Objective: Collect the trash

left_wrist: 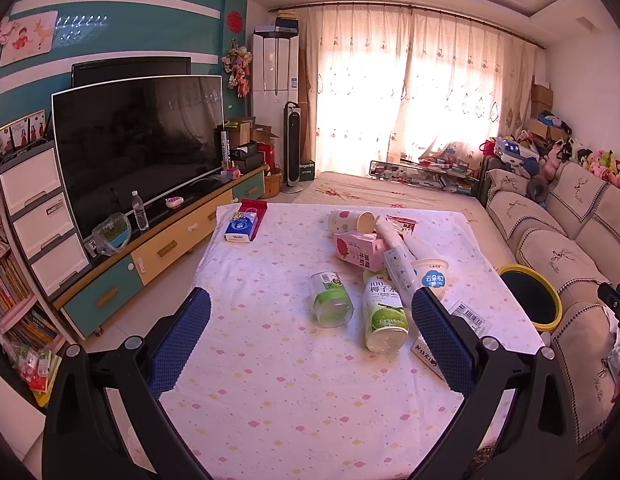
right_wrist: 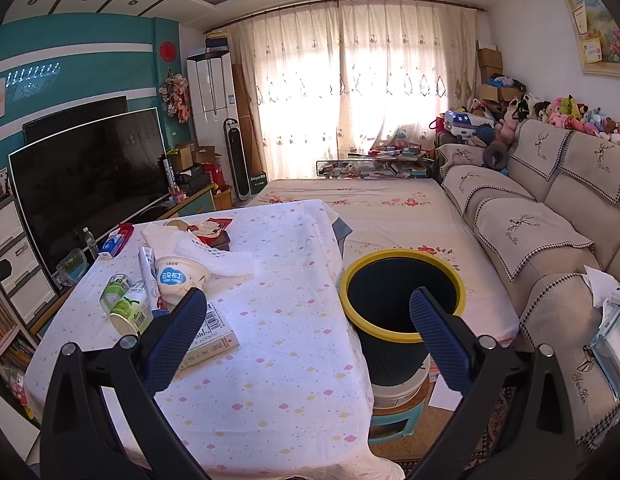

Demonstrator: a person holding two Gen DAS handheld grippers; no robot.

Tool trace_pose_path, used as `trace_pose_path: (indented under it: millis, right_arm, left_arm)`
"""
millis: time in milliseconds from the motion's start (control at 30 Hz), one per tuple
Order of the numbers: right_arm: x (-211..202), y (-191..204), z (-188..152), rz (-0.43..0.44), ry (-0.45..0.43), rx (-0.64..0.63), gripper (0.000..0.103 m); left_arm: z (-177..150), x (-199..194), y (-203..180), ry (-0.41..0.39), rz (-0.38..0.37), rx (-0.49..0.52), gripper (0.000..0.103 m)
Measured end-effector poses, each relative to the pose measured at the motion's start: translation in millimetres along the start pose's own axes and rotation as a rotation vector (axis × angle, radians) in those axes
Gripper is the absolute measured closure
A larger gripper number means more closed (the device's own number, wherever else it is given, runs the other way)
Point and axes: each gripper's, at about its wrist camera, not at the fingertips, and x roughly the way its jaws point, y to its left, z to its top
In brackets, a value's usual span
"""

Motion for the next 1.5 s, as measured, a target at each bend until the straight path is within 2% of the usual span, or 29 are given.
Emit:
trace_pose_path:
  millis: [1500]
  right_arm:
    - [7, 2, -6, 0.003, 0.012, 0.008, 0.006]
  left_arm:
    - [-3, 11, -4, 0.035, -0.024, 0.003, 0.004]
